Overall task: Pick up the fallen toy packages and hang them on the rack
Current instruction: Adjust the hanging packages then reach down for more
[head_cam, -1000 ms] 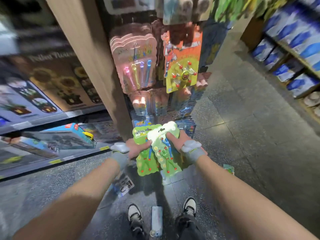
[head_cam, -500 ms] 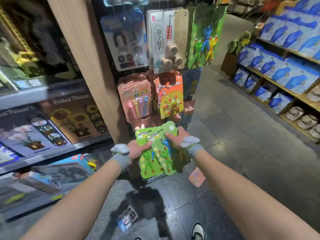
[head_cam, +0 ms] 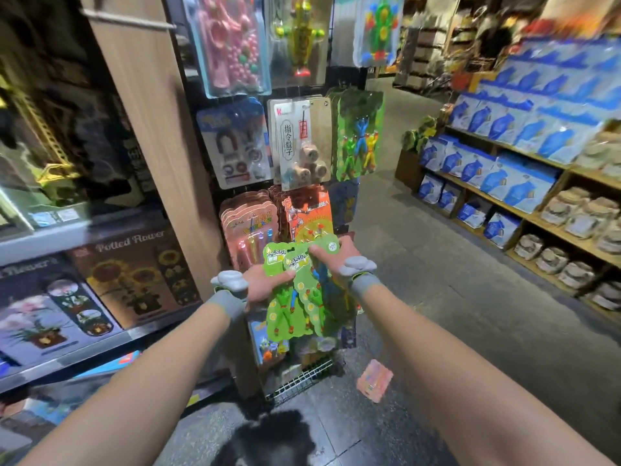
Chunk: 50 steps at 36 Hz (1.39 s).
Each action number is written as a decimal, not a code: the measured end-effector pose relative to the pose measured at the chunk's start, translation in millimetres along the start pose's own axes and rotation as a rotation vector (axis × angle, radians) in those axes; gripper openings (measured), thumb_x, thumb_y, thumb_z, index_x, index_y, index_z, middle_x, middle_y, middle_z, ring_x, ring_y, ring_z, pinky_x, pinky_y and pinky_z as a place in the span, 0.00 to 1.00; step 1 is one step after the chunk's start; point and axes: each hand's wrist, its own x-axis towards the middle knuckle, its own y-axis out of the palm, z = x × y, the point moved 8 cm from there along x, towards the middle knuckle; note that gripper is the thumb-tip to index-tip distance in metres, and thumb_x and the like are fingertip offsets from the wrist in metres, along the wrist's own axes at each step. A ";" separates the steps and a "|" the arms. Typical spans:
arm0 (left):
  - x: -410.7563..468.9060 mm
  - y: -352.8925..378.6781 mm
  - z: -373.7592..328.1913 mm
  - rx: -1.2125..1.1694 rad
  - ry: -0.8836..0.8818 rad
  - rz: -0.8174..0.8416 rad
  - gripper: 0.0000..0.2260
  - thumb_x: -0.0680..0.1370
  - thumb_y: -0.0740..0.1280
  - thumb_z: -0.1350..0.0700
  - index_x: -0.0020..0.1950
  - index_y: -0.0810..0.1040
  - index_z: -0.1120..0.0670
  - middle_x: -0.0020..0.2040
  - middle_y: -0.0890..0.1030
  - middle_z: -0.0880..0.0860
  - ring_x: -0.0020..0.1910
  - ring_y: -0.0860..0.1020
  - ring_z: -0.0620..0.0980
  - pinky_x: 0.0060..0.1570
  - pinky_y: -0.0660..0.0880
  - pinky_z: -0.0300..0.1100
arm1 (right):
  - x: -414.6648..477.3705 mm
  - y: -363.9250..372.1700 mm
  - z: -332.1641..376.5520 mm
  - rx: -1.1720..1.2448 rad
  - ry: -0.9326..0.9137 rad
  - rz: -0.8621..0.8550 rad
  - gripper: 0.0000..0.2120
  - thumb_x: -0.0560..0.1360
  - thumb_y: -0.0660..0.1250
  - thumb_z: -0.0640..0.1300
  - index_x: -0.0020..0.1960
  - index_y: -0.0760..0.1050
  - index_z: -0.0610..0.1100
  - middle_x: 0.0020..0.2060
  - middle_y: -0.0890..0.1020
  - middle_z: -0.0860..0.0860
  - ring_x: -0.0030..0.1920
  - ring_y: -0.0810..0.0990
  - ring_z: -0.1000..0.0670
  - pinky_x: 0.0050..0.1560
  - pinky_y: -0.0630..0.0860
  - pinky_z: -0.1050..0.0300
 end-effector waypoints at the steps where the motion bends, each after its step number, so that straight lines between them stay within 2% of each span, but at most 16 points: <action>1: -0.2 -4.4 -10.3 0.027 0.009 -0.004 0.34 0.70 0.63 0.27 0.58 0.80 0.55 0.53 0.84 0.56 0.48 0.82 0.54 0.54 0.77 0.47 | -0.5 -9.1 2.9 0.015 -0.014 -0.019 0.46 0.70 0.63 0.72 0.76 0.54 0.45 0.73 0.66 0.44 0.68 0.71 0.39 0.63 0.73 0.42; 3: 2.3 -8.9 -18.2 0.045 0.007 -0.010 0.34 0.66 0.62 0.24 0.50 0.78 0.54 0.42 0.83 0.58 0.36 0.80 0.51 0.45 0.78 0.45 | 0.4 -20.3 6.4 0.044 -0.029 -0.050 0.45 0.70 0.63 0.72 0.75 0.57 0.45 0.71 0.69 0.45 0.66 0.73 0.40 0.61 0.74 0.43; 4: 1.8 -11.5 -26.8 0.051 0.015 -0.015 0.30 0.69 0.64 0.27 0.49 0.77 0.54 0.37 0.81 0.56 0.32 0.78 0.51 0.40 0.78 0.43 | 2.1 -28.3 8.0 0.055 -0.039 -0.060 0.45 0.69 0.63 0.72 0.75 0.58 0.45 0.71 0.70 0.45 0.65 0.73 0.40 0.61 0.74 0.43; 5: 6.2 -12.7 -25.9 0.027 0.017 -0.015 0.27 0.71 0.66 0.30 0.48 0.77 0.54 0.37 0.80 0.53 0.33 0.80 0.51 0.41 0.79 0.43 | 3.2 -30.8 8.7 0.060 -0.040 -0.062 0.45 0.69 0.63 0.72 0.75 0.58 0.45 0.71 0.69 0.45 0.66 0.73 0.40 0.62 0.74 0.43; 8: 10.6 -17.4 -43.4 -0.075 0.091 -0.065 0.32 0.65 0.70 0.28 0.56 0.82 0.52 0.51 0.85 0.48 0.50 0.84 0.51 0.59 0.78 0.51 | 8.0 -49.1 10.6 0.088 -0.075 -0.078 0.44 0.71 0.65 0.70 0.76 0.58 0.44 0.71 0.69 0.46 0.67 0.72 0.41 0.63 0.72 0.46; 11: 13.1 -22.6 -69.9 0.017 0.140 -0.061 0.31 0.70 0.66 0.29 0.64 0.79 0.49 0.58 0.82 0.47 0.56 0.80 0.49 0.64 0.72 0.47 | 13.8 -70.0 18.2 0.140 -0.111 -0.091 0.45 0.70 0.67 0.68 0.76 0.58 0.44 0.72 0.69 0.46 0.68 0.71 0.42 0.65 0.70 0.47; 17: 16.9 -40.6 -108.5 0.027 0.101 -0.172 0.23 0.76 0.68 0.39 0.62 0.80 0.53 0.57 0.82 0.51 0.55 0.80 0.52 0.62 0.73 0.45 | 27.4 -108.1 38.3 0.155 -0.153 -0.086 0.49 0.66 0.69 0.72 0.76 0.59 0.45 0.71 0.70 0.47 0.67 0.72 0.43 0.64 0.72 0.45; 21: 20.3 -59.5 -138.6 0.088 0.123 -0.237 0.28 0.73 0.65 0.31 0.64 0.79 0.48 0.59 0.82 0.50 0.56 0.79 0.51 0.63 0.73 0.46 | 37.3 -136.1 56.5 0.152 -0.183 -0.091 0.51 0.62 0.67 0.75 0.75 0.61 0.46 0.70 0.71 0.48 0.66 0.73 0.42 0.63 0.73 0.45; 24: 21.9 -71.5 -156.2 0.047 0.139 -0.271 0.26 0.74 0.66 0.35 0.64 0.80 0.51 0.57 0.82 0.49 0.55 0.80 0.49 0.61 0.74 0.45 | 44.8 -153.4 66.4 0.193 -0.218 -0.097 0.53 0.58 0.67 0.77 0.73 0.64 0.46 0.68 0.74 0.48 0.64 0.75 0.43 0.62 0.75 0.43; 31: 26.3 -89.7 -195.7 0.064 0.204 -0.306 0.22 0.78 0.64 0.41 0.66 0.77 0.52 0.54 0.78 0.47 0.49 0.76 0.46 0.44 0.69 0.35 | 49.1 -185.0 86.0 0.293 -0.285 -0.139 0.47 0.63 0.70 0.72 0.72 0.65 0.45 0.66 0.75 0.48 0.63 0.76 0.43 0.63 0.74 0.45; 33: 25.7 -93.8 -204.3 0.069 0.202 -0.309 0.24 0.75 0.63 0.35 0.61 0.78 0.50 0.51 0.79 0.49 0.43 0.76 0.46 0.36 0.69 0.32 | 51.0 -194.1 90.2 0.285 -0.287 -0.155 0.49 0.62 0.69 0.74 0.72 0.65 0.45 0.66 0.75 0.48 0.63 0.76 0.43 0.63 0.74 0.44; 36: 26.0 -102.8 -208.0 0.017 0.157 -0.319 0.28 0.67 0.62 0.28 0.54 0.75 0.48 0.45 0.77 0.49 0.37 0.74 0.44 0.34 0.69 0.28 | 56.1 -207.2 97.3 0.294 -0.302 -0.172 0.54 0.56 0.67 0.78 0.71 0.65 0.46 0.66 0.75 0.48 0.62 0.76 0.43 0.62 0.75 0.43; 40: 34.8 -117.9 -209.3 0.025 0.198 -0.365 0.49 0.55 0.59 0.17 0.57 0.80 0.55 0.48 0.80 0.52 0.45 0.78 0.50 0.40 0.71 0.33 | 58.8 -227.9 105.9 0.335 -0.315 -0.225 0.48 0.66 0.69 0.71 0.74 0.62 0.43 0.70 0.72 0.47 0.66 0.73 0.42 0.65 0.71 0.44; 42: 36.3 -123.7 -208.4 0.024 0.194 -0.372 0.52 0.54 0.60 0.17 0.59 0.81 0.58 0.48 0.80 0.52 0.44 0.77 0.50 0.39 0.71 0.33 | 62.9 -236.2 107.7 0.341 -0.310 -0.249 0.48 0.66 0.68 0.71 0.75 0.61 0.43 0.70 0.71 0.46 0.66 0.72 0.41 0.65 0.71 0.44; 47: 34.9 -138.3 -209.8 0.035 0.209 -0.410 0.49 0.58 0.61 0.19 0.59 0.81 0.59 0.48 0.81 0.52 0.44 0.78 0.50 0.40 0.71 0.34 | 74.0 -251.5 115.1 0.392 -0.287 -0.285 0.49 0.67 0.67 0.72 0.77 0.57 0.44 0.72 0.69 0.46 0.69 0.70 0.41 0.66 0.70 0.43; 50: 31.1 -144.2 -215.8 0.019 0.230 -0.439 0.28 0.74 0.66 0.36 0.59 0.81 0.58 0.50 0.81 0.51 0.48 0.78 0.49 0.45 0.72 0.35 | 80.2 -256.5 118.1 0.389 -0.271 -0.307 0.49 0.68 0.66 0.72 0.76 0.58 0.43 0.72 0.69 0.46 0.68 0.70 0.40 0.65 0.70 0.43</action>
